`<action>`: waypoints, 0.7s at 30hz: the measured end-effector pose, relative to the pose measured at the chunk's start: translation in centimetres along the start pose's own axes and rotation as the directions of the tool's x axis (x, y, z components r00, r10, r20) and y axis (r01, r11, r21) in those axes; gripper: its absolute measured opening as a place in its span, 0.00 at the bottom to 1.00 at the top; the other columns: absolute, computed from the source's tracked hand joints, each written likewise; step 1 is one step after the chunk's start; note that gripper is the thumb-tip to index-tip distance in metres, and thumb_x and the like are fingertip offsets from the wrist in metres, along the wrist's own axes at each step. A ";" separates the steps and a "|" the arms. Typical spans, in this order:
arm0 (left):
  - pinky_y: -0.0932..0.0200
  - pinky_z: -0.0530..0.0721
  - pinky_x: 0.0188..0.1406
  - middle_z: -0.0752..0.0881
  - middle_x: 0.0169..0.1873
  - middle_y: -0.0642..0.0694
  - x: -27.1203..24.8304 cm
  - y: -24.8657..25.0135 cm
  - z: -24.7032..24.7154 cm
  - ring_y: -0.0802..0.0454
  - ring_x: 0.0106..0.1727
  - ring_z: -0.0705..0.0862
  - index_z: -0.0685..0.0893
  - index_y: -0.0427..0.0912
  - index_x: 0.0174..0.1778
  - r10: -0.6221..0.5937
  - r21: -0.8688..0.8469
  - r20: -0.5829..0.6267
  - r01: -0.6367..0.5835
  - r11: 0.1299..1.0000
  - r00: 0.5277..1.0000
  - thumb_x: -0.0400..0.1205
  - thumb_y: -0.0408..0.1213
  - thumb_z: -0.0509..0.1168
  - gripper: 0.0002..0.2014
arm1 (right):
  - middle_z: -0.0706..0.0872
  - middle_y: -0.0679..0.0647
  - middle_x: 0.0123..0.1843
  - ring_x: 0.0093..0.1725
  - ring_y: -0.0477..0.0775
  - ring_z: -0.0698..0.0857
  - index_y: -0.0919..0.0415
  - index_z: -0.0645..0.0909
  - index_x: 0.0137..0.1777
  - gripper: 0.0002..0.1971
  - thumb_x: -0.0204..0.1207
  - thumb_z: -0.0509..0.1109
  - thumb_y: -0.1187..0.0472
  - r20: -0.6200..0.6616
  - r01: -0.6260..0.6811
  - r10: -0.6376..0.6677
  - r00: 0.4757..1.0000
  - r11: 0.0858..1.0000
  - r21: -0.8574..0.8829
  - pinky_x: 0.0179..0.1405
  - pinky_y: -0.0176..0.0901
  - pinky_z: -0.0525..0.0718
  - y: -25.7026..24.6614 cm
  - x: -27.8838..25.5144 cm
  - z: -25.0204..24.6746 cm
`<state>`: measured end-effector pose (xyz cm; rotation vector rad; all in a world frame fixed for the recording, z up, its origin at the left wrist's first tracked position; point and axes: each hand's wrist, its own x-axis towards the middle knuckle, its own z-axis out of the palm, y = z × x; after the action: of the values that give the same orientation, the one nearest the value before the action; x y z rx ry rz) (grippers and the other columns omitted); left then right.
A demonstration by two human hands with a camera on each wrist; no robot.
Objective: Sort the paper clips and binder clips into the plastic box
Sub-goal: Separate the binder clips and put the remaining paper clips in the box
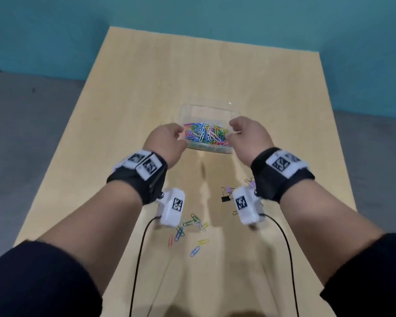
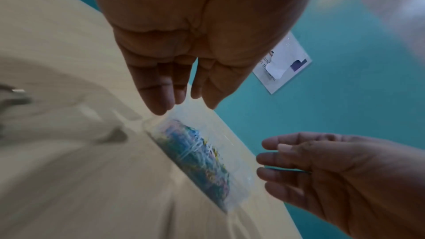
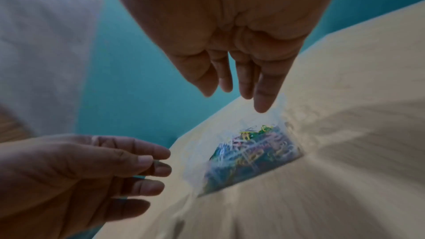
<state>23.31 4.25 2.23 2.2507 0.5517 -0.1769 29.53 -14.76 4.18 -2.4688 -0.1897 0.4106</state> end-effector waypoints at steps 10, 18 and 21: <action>0.50 0.70 0.75 0.76 0.73 0.43 -14.1 -9.3 4.0 0.42 0.73 0.74 0.76 0.39 0.72 0.375 0.383 0.435 -0.544 0.747 0.819 0.80 0.38 0.53 0.24 | 0.74 0.61 0.75 0.75 0.63 0.71 0.66 0.69 0.75 0.31 0.69 0.61 0.73 0.473 0.545 -0.381 0.794 0.791 -0.278 0.69 0.55 0.77 5.0 -16.0 7.6; 0.53 0.85 0.57 0.84 0.63 0.48 -18.7 -10.7 4.3 0.49 0.64 0.82 0.83 0.44 0.63 0.454 0.378 0.327 -0.555 0.741 0.829 0.75 0.39 0.58 0.20 | 0.77 0.58 0.72 0.73 0.61 0.75 0.65 0.72 0.73 0.33 0.64 0.70 0.69 0.456 0.626 -0.469 0.756 0.723 -0.294 0.66 0.52 0.80 7.6 -20.4 9.0; 0.50 0.80 0.59 0.76 0.63 0.50 -19.1 -11.0 3.7 0.48 0.62 0.72 0.75 0.49 0.67 0.194 0.334 0.225 -0.262 0.905 0.955 0.74 0.44 0.68 0.24 | 0.73 0.52 0.71 0.68 0.58 0.73 0.57 0.65 0.77 0.32 0.73 0.69 0.57 0.342 0.443 -0.346 0.874 0.857 -0.263 0.64 0.50 0.79 7.4 -20.7 8.2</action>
<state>1.51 1.64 -2.03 2.5977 0.1558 -0.3921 7.56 -20.87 -1.37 -2.5901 -0.9504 0.5867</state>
